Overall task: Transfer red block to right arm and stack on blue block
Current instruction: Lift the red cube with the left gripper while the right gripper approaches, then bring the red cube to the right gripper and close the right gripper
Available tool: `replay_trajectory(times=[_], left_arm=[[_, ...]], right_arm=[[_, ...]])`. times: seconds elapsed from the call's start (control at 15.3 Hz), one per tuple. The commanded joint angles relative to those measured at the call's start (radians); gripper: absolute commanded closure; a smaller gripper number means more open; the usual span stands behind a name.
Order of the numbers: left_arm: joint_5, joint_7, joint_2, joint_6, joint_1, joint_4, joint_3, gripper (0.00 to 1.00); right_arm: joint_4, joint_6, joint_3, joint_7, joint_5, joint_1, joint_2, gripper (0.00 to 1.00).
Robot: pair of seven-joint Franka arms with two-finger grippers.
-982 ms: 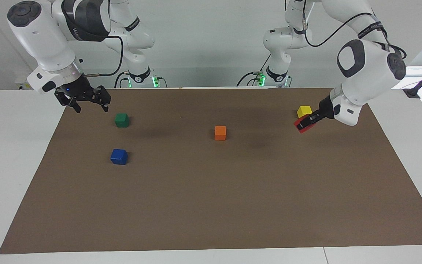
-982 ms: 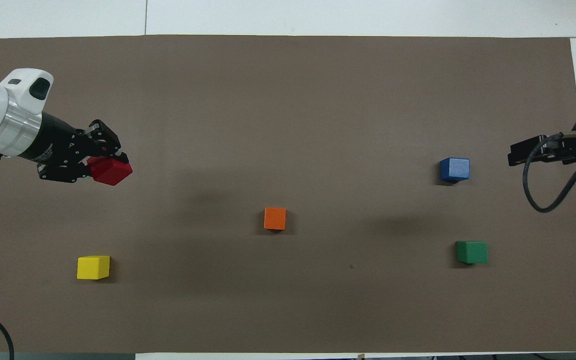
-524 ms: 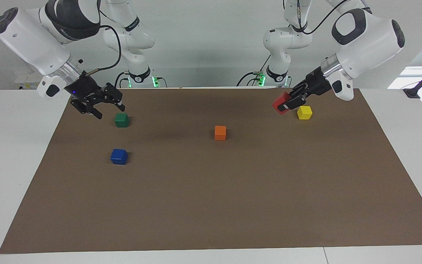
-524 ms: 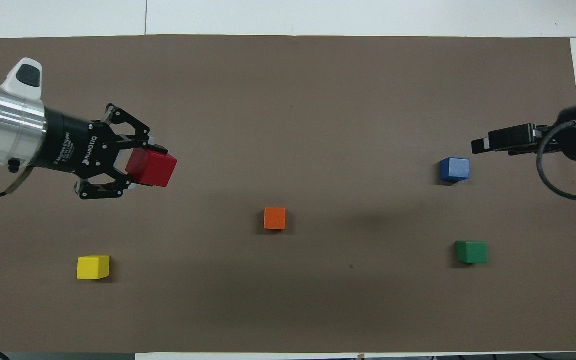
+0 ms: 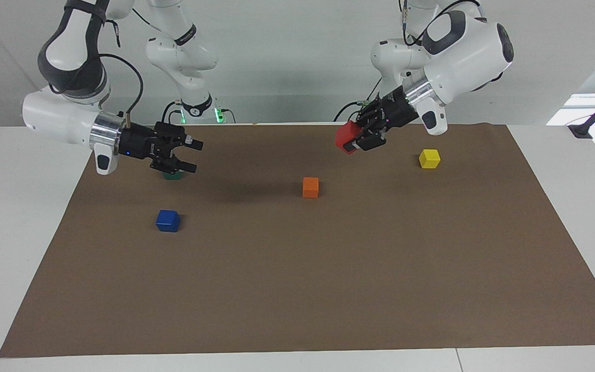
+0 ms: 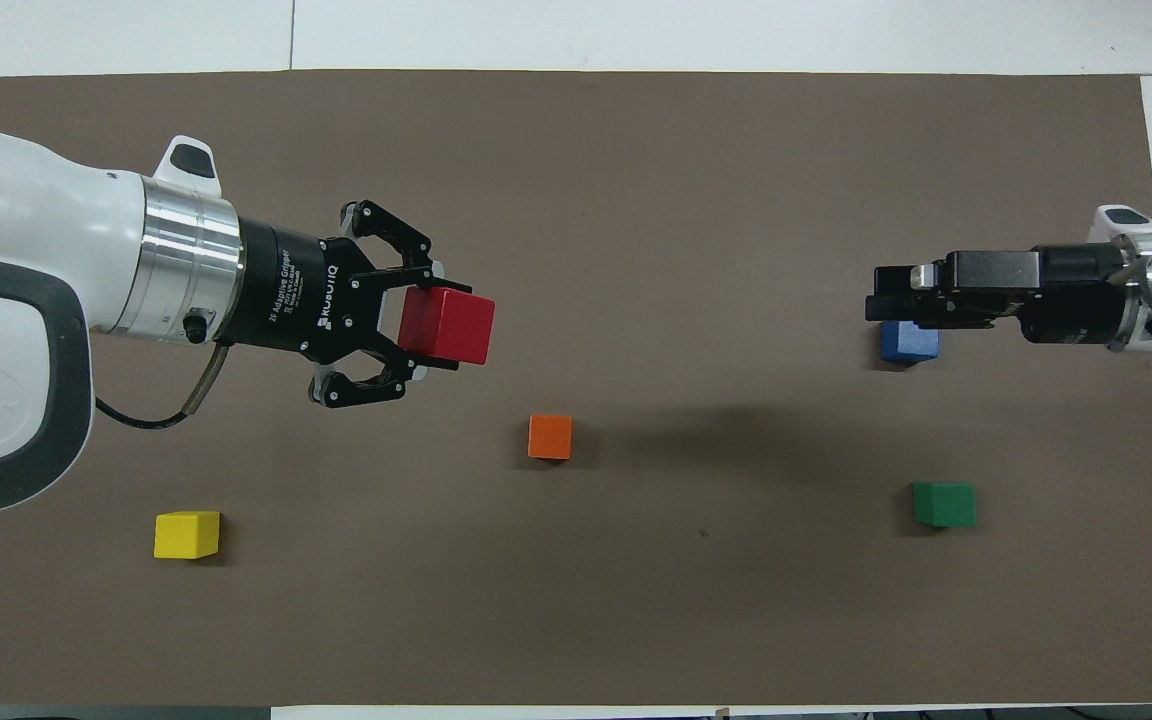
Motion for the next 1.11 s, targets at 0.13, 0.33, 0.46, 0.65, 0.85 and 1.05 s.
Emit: replay_trajectory(times=[0.13, 0.33, 0.46, 0.65, 0.85, 1.05], left_arm=[[-0.069, -0.134, -0.024, 0.156, -0.129, -0.043, 0.006, 1.00], [-0.092, -0.274, -0.020, 0.369, -0.247, -0.072, 0.005, 1.00], [-0.175, -0.279, -0.026, 0.429, -0.281, -0.095, 0.005, 1.00], [-0.226, -0.306, -0.024, 0.463, -0.307, -0.093, 0.003, 1.00], [-0.229, -0.427, -0.023, 0.666, -0.375, -0.132, 0.002, 1.00], [-0.227, -0.520, -0.014, 0.754, -0.400, -0.132, 0.000, 1.00]], right_arm=[[-0.099, -0.145, 0.009, -0.056, 0.317, 0.033, 0.039, 0.00], [-0.130, -0.311, 0.009, -0.157, 0.485, 0.056, 0.140, 0.00], [-0.130, -0.380, 0.009, -0.180, 0.508, 0.059, 0.181, 0.00], [-0.150, -0.452, 0.010, -0.220, 0.595, 0.111, 0.211, 0.00], [-0.174, -0.452, 0.010, -0.235, 0.686, 0.168, 0.203, 0.00], [-0.179, -0.439, 0.010, -0.242, 0.741, 0.205, 0.201, 0.00]])
